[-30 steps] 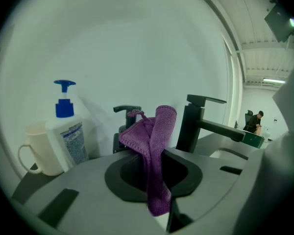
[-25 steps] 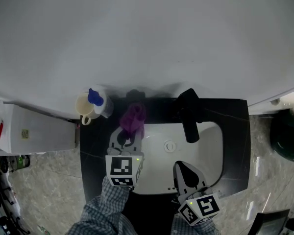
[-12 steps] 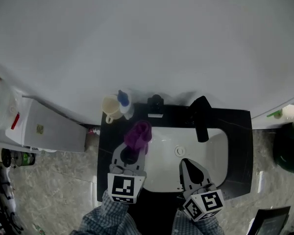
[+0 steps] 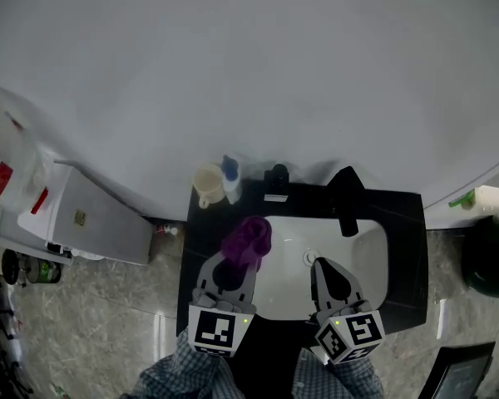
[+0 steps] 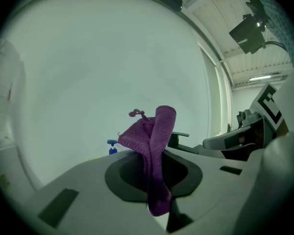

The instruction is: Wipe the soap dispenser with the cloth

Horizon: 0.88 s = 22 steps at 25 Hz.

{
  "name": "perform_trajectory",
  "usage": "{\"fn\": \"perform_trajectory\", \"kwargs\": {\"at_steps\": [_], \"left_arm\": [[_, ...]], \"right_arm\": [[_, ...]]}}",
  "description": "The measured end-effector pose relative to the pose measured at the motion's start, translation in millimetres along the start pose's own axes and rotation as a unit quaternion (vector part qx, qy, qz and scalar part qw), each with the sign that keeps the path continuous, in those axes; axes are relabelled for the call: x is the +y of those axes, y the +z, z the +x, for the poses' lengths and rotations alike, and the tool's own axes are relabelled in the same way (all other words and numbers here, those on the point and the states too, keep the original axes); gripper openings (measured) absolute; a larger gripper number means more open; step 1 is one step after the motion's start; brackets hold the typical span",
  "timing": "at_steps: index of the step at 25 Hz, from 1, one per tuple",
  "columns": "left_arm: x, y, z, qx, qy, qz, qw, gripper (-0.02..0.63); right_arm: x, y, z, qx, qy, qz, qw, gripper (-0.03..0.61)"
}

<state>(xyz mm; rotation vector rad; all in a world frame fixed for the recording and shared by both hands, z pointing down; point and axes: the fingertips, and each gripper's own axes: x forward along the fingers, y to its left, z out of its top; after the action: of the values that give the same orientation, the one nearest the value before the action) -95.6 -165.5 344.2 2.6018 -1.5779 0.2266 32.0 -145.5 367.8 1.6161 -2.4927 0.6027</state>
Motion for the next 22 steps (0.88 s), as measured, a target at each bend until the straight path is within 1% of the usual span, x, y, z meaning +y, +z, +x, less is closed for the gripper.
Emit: {"fn": "perform_trajectory", "kwargs": {"at_steps": [2,5,7,9,12,15,18,22], "left_arm": [[-1.2,-2.6,-6.2,0.002,-0.004,-0.004,1.0,0.06],[-2.2,-10.7,-14.7,0.022,-0.008,-0.002,0.9997,0.06],[-4.6,-12.6,-21.4,0.027,-0.008,-0.003,0.9996,0.06],[-6.8,-10.6,-30.1,0.023,-0.003,-0.002,0.9997,0.06],[-8.2,-0.2,-42.9,0.0,0.011,0.0,0.9999,0.06],[-17.7,0.8,-63.5,0.002,0.023,0.002,0.9997,0.06],[-34.1,4.4,-83.5,-0.017,0.038,-0.001,0.9991,0.06],[-66.6,-3.2,-113.6,-0.016,0.044,-0.004,0.9989,0.06]], "right_arm": [[3.3,1.9,-3.3,-0.006,-0.004,-0.004,1.0,0.019],[7.6,3.0,-8.6,-0.011,-0.01,-0.006,1.0,0.019],[11.4,2.4,-14.9,-0.01,-0.01,-0.007,1.0,0.019],[15.4,1.4,-20.3,-0.011,-0.007,-0.011,1.0,0.02],[21.2,6.0,-27.2,-0.025,-0.004,-0.016,1.0,0.02],[29.9,4.7,-44.0,-0.031,0.01,-0.023,0.999,0.019],[31.5,-3.4,-68.7,-0.035,0.02,-0.025,0.999,0.02],[28.9,-19.2,-110.5,-0.036,0.028,-0.028,0.999,0.02]]}}
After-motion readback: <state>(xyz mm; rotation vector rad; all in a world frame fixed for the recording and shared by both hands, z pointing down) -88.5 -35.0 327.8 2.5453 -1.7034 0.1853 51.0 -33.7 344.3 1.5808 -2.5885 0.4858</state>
